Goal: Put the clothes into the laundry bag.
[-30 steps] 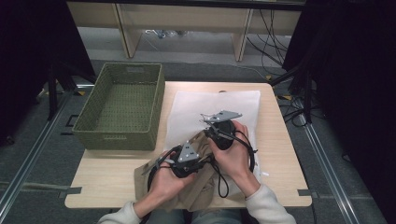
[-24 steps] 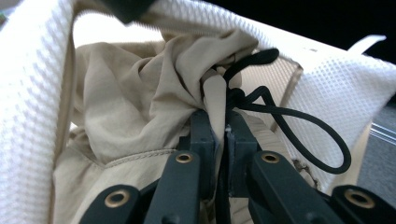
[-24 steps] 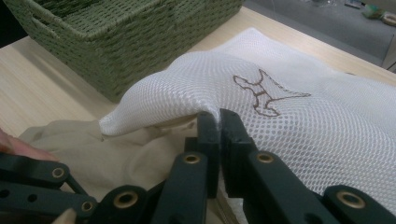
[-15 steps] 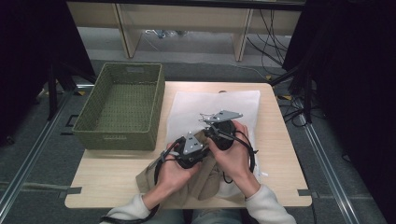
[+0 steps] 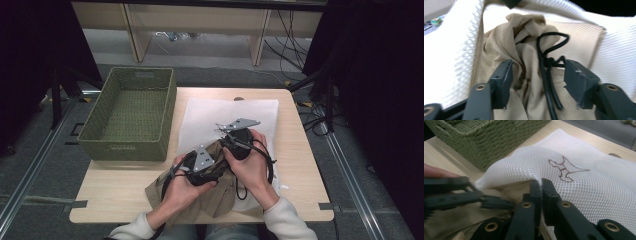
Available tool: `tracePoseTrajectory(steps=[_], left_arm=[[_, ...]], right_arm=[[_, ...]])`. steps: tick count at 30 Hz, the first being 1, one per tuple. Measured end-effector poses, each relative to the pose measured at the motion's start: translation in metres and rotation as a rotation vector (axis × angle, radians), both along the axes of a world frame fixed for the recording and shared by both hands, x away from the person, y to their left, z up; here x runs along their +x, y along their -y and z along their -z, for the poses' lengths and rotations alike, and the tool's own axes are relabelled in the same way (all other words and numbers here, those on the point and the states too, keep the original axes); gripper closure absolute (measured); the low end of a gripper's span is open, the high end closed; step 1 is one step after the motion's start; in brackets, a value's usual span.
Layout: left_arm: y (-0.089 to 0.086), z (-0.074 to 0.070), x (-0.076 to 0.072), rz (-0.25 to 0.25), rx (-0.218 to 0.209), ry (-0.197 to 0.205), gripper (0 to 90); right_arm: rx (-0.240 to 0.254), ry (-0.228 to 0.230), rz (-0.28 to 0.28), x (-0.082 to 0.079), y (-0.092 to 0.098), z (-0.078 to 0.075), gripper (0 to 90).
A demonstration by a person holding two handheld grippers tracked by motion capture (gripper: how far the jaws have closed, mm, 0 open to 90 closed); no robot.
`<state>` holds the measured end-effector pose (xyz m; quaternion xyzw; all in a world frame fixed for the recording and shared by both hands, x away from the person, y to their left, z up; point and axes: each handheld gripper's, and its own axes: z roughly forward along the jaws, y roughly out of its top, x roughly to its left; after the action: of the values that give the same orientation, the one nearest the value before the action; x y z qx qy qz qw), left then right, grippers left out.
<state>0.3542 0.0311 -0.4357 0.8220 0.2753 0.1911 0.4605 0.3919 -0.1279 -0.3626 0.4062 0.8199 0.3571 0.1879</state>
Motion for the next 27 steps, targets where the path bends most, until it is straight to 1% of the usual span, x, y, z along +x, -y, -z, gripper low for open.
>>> tracePoseTrajectory(steps=[1,3,4,5,7,8,9,10,11,12,13,15,17,18,19,20,21,24,25,27], left_arm=[[0.0,0.0,0.0,0.0,0.0,0.0,37.2],[-0.008,-0.009,-0.012,0.012,-0.01,0.001,35.7],[-0.01,-0.01,-0.017,0.015,-0.011,-0.001,34.4],[-0.011,-0.011,-0.019,0.021,-0.005,-0.003,33.0],[-0.015,-0.01,-0.024,0.038,0.029,-0.034,30.2],[-0.015,-0.007,-0.026,0.037,0.028,-0.059,29.4],[-0.014,-0.003,-0.026,0.039,0.045,-0.06,27.7],[-0.014,0.0,-0.025,0.044,0.068,-0.072,26.4],[-0.012,0.006,-0.024,0.044,0.087,-0.073,26.0],[-0.01,0.012,-0.023,0.044,0.101,-0.082,25.1],[-0.008,0.017,-0.022,0.046,0.118,-0.086,24.1],[-0.004,0.024,-0.02,0.053,0.148,-0.103,21.5],[0.0,0.032,-0.017,0.054,0.176,-0.115,21.4],[0.002,0.036,-0.016,0.056,0.193,-0.119,23.0],[0.003,0.038,-0.015,0.063,0.204,-0.125,25.2],[0.004,0.04,-0.014,0.07,0.202,-0.133,29.4],[0.005,0.043,-0.014,0.065,0.207,-0.135,32.1],[0.007,0.045,-0.014,0.073,0.232,-0.133,45.6],[0.008,0.046,-0.014,0.074,0.233,-0.133,49.0],[0.008,0.048,-0.015,0.072,0.246,-0.129,55.7]], right_arm=[[0.0,0.0,0.0,0.0,0.0,0.0,88.5],[-0.006,0.001,0.005,0.0,0.0,0.0,88.5],[-0.007,0.001,0.005,0.0,0.0,0.0,88.5],[-0.007,0.001,0.006,0.0,0.0,0.0,88.5],[-0.016,0.009,-0.002,0.001,0.0,0.0,88.5],[-0.015,0.008,-0.001,0.001,0.0,0.0,88.5],[-0.015,0.007,0.001,0.0,0.0,0.0,88.5],[-0.01,0.0,0.005,0.0,0.0,0.0,88.5],[-0.014,0.006,0.001,0.001,0.0,0.0,88.5],[-0.028,0.019,-0.016,0.002,0.001,0.001,88.5],[-0.012,-0.005,0.005,0.0,0.0,0.0,88.5],[-0.013,-0.005,0.004,0.0,0.0,0.0,88.5],[-0.017,0.001,0.001,0.001,0.0,0.001,88.4],[-0.022,0.006,-0.006,0.001,0.001,0.001,88.4],[-0.013,-0.007,0.004,0.0,0.0,0.001,88.4],[-0.026,0.009,-0.014,0.002,0.001,0.001,88.4],[-0.014,-0.008,0.003,0.0,0.0,0.001,88.4],[-0.026,0.009,-0.015,0.002,0.001,0.001,88.4],[-0.014,-0.008,0.004,0.0,0.0,0.0,88.4],[-0.014,-0.008,0.004,0.0,0.0,0.0,88.4]])
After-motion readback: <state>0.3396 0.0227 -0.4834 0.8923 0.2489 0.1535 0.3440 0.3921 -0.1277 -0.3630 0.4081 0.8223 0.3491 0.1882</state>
